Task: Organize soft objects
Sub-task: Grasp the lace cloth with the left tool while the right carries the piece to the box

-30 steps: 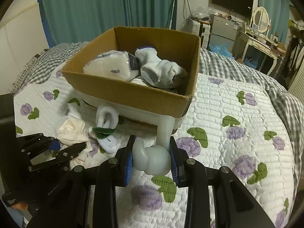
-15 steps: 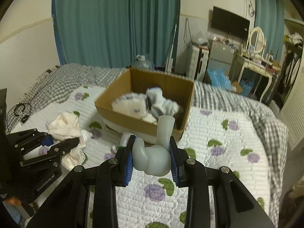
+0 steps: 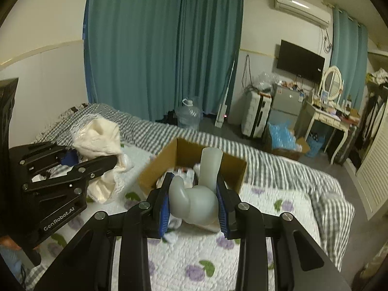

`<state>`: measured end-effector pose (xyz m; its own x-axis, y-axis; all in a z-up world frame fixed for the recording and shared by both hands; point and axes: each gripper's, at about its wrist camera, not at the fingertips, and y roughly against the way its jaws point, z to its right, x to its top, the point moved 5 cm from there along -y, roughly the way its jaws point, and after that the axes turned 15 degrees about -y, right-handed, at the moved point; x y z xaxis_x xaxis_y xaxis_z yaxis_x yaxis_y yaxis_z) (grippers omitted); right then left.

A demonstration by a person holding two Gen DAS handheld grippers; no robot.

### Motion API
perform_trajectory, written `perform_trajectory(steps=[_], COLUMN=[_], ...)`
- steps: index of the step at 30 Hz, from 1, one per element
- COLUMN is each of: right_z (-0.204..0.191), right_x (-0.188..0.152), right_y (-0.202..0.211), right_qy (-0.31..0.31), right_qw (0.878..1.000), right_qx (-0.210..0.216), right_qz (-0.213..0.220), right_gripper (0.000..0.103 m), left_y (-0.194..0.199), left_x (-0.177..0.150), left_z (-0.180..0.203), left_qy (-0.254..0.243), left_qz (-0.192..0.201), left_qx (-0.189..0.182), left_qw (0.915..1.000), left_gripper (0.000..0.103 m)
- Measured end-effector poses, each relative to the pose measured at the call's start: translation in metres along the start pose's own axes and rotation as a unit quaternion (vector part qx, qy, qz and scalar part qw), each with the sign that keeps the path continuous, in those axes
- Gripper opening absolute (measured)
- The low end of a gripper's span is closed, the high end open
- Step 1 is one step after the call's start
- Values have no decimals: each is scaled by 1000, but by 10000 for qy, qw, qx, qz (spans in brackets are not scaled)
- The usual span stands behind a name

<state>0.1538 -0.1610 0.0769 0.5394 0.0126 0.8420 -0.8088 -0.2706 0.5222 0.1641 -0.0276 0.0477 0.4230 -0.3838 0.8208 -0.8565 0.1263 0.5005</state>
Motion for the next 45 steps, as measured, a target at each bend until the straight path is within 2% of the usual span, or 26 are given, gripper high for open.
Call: perform_trajectory(steps=[7,11,20,24,27,28,29,30,31,32,34,38,39,40,42,43,45], right_z=[4,16,61,76,84,87,88,89,90,88,86,80,77,75,68,64,57], right_x=[39,46,19,5,-3,-4,-4,-2,1,6,17,39,44,49,61,66,75], right_y=[-41,-90,-209,-241,-251,-253,-252,-249,-242,-235,-220,-173,-161,-149,-119,-104,-71], right_qy=[97,46,-85,-219,-474,-514,-536,-544,-562,-583,-662,-773,-774,-770,-760,-757,-762], right_qw=[9999,9998,9967,9954,9942,9938,9937,9943,9952,9957,9959,9967,9968,9968,9967,9965,9957], right_qx=[-30,-83,-208,-204,-154,-140,-131,-181,-221,-191,-181,-190,-190,-193,-235,-262,-319], right_qz=[30,-146,-782,-909,-956,-972,-977,-904,-766,-699,-582,-174,-104,-45,130,222,428], right_gripper=[32,32,32,34,38,42,58,67,68,68,75,88,91,92,98,99,103], left_y=[-48,-93,-197,-229,-238,-238,-237,-235,-232,-227,-216,-177,-165,-153,-121,-109,-75], left_x=[31,37,13,-5,-11,-11,-11,-10,-8,-6,-1,15,19,23,33,37,45], left_z=[-9,-9,-7,-2,6,8,9,11,10,9,1,-13,-17,-19,-27,-31,-37], left_qy=[-224,-323,-398,-274,-323,-367,-395,-421,-423,-409,-370,-310,-332,-364,-401,-388,-333], left_qz=[-4,-88,-595,-875,-963,-979,-992,-1004,-978,-913,-781,-537,-460,-401,-215,-132,75], left_qx=[128,132,-12,-208,-288,-295,-284,-251,-217,-190,-140,12,48,94,284,374,526], left_qw=[9997,9994,9974,9956,9944,9941,9939,9937,9941,9948,9962,9981,9984,9985,9986,9985,9980], left_gripper=[20,20,20,25,27,38,45,55,62,65,71,73,77,87,99,103,103])
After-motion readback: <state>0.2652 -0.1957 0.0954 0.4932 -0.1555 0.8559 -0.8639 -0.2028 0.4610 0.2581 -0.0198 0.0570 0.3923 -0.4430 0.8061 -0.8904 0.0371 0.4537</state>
